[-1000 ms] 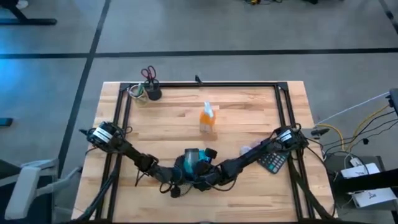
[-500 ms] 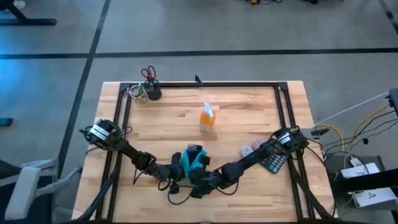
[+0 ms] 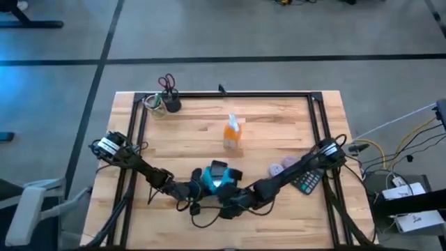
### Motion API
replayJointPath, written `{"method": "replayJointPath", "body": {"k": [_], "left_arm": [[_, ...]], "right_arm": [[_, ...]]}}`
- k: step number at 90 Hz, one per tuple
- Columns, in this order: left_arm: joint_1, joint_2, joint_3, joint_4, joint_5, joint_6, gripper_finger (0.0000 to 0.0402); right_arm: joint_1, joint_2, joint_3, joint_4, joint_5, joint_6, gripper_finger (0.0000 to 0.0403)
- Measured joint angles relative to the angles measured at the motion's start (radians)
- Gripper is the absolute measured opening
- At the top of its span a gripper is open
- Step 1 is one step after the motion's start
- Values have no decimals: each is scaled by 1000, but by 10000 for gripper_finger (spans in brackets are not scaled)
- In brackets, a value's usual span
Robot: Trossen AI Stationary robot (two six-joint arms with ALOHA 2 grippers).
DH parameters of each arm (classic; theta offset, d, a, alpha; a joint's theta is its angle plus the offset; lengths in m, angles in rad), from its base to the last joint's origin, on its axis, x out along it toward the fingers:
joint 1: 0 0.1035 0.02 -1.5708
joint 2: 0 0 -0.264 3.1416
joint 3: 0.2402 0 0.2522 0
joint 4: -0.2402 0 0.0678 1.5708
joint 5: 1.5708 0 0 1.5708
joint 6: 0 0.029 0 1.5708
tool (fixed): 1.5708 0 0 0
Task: Apply microfiber cloth
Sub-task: Wipe the front and back of the cellphone using the blue microfiber cloth
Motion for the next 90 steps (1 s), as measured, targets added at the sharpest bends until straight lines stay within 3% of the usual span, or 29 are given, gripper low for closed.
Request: {"method": "replayJointPath", "body": {"k": [22,38,50,67,90], "left_arm": [[0,1,0,-2,3,-2,0],[10,1,1,1,-26,-24,0],[20,1,0,-1,-35,-44,0],[21,1,1,-24,-42,-63,0],[22,0,1,-31,-42,-92,0]], "right_arm": [[-2,5,-6,-170,5,154,147],[-4,71,-17,-90,-31,195,169],[-8,134,-17,25,-56,183,135],[-8,147,-17,89,-39,134,16],[-9,139,-3,150,-4,74,3]]}}
